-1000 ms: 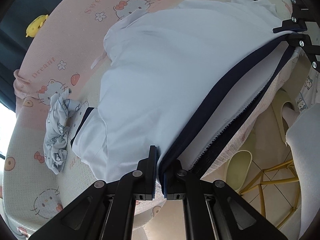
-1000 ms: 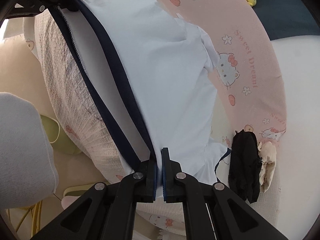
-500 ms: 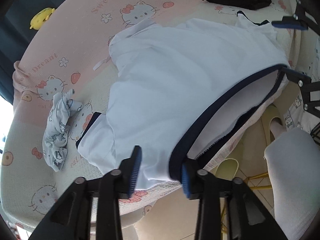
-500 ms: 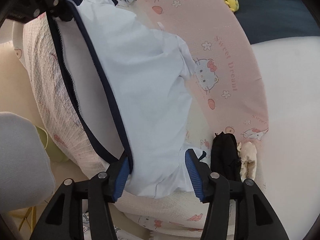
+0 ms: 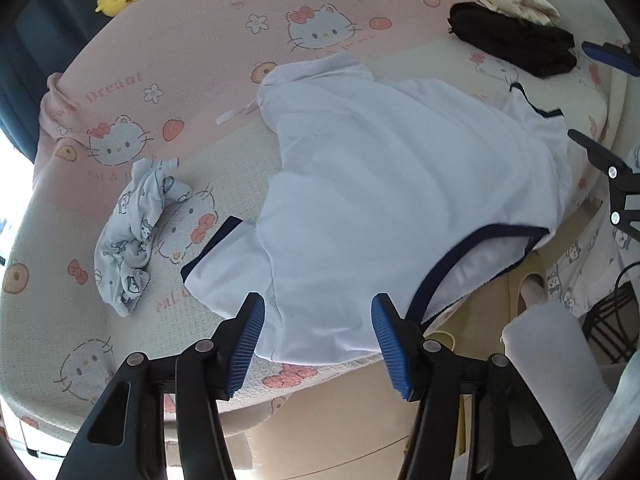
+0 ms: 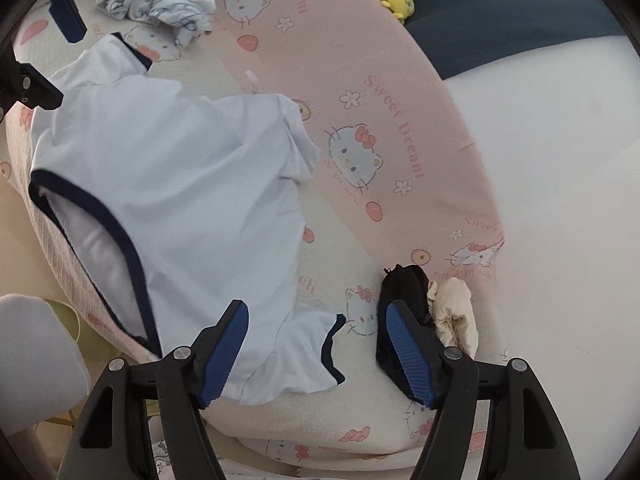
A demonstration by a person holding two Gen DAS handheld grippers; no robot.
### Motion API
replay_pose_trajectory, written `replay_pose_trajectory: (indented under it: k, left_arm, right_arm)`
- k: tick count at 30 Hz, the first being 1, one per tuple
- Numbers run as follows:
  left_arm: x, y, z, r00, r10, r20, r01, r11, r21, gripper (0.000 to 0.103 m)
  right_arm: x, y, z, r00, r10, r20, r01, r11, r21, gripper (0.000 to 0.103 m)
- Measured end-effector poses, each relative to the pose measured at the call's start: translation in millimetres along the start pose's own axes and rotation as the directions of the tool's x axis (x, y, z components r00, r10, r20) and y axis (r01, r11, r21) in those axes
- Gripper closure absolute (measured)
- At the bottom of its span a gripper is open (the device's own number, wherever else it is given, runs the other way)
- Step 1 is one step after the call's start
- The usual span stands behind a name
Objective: Fold clothes
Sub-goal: 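Release the hem and move both grippers toward the shirt collar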
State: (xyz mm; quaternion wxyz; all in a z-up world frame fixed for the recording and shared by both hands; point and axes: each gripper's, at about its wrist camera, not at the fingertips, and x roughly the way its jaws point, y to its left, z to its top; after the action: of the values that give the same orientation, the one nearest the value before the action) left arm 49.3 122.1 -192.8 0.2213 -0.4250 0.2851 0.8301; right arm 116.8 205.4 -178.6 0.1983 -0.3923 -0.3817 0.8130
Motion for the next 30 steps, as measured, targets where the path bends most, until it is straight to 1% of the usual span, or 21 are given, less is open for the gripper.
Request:
replay_pose_trajectory:
  k: [4,6,8,10,12,15,18,21,22,24,25,26,27,30]
  left_arm:
    - [2.4,18.1,24.9,0.999,-0.025,0.025,0.026,0.998,-0.065,0.050]
    - [9.0,24.3,39.7,0.999,-0.027,0.026,0.029,0.996,-0.086,0.050]
    - [17.4,28.8,55.3,1.000,-0.022,0.022,0.024,0.994,-0.102,0.050]
    - [28.1,30.7,71.8,1.000,-0.021,0.021,0.023,0.994,-0.103,0.050]
    - [39.2,32.2,88.3,1.000,-0.019,0.017,0.020,0.995,-0.102,0.050]
    - [60.1,31.5,114.2,1.000,-0.006,0.000,0.006,0.997,-0.076,0.050]
    - [80.7,37.5,139.4,0.999,-0.040,-0.008,0.039,0.995,-0.089,0.050]
    - [102.6,49.2,163.3,0.992,-0.119,-0.032,0.113,0.983,-0.146,0.050]
    - [106.8,52.9,170.4,0.992,-0.125,-0.027,0.119,0.980,-0.159,0.050]
    - [110.8,57.9,184.3,0.993,-0.122,-0.002,0.120,0.979,-0.167,0.050]
    - [113.6,60.8,190.4,0.993,-0.122,-0.003,0.119,0.977,-0.174,0.050]
    - [118.2,64.6,196.4,0.991,-0.133,-0.011,0.128,0.974,-0.187,0.050]
    - [123.1,68.8,201.6,0.989,-0.146,-0.020,0.139,0.969,-0.203,0.050]
    - [141.7,85.6,209.9,0.976,-0.212,-0.042,0.191,0.936,-0.297,0.050]
  right_arm:
    - [8.1,-18.7,16.1,1.000,-0.012,0.003,0.012,0.999,0.042,0.030]
    - [21.0,-30.1,25.5,1.000,-0.018,-0.002,0.018,0.998,0.067,0.030]
    - [43.9,-41.1,31.6,0.999,0.046,-0.010,-0.044,0.991,0.127,0.030]
    - [67.7,-52.0,37.2,0.993,0.116,-0.014,-0.111,0.975,0.190,0.030]
    - [91.5,-62.9,42.9,0.982,0.186,-0.014,-0.177,0.951,0.252,0.030]
    - [127.1,-79.2,51.5,0.957,0.289,-0.005,-0.270,0.899,0.343,0.030]
    - [162.7,-95.5,60.0,0.922,0.388,0.014,-0.356,0.830,0.430,0.030]
    - [198.4,-111.8,68.5,0.876,0.480,0.043,-0.432,0.743,0.511,0.030]
    - [210.3,-117.3,71.4,0.859,0.508,0.055,-0.455,0.711,0.536,0.030]
    - [227.8,-122.5,75.8,0.817,0.570,0.088,-0.504,0.632,0.588,0.030]
    - [235.6,-124.2,77.6,0.795,0.598,0.103,-0.525,0.592,0.611,0.030]
    - [241.1,-124.2,80.8,0.778,0.618,0.112,-0.538,0.564,0.626,0.030]
    - [245.9,-123.8,84.2,0.762,0.636,0.120,-0.549,0.537,0.640,0.030]
    - [260.4,-122.6,94.7,0.712,0.686,0.147,-0.578,0.455,0.677,0.030]
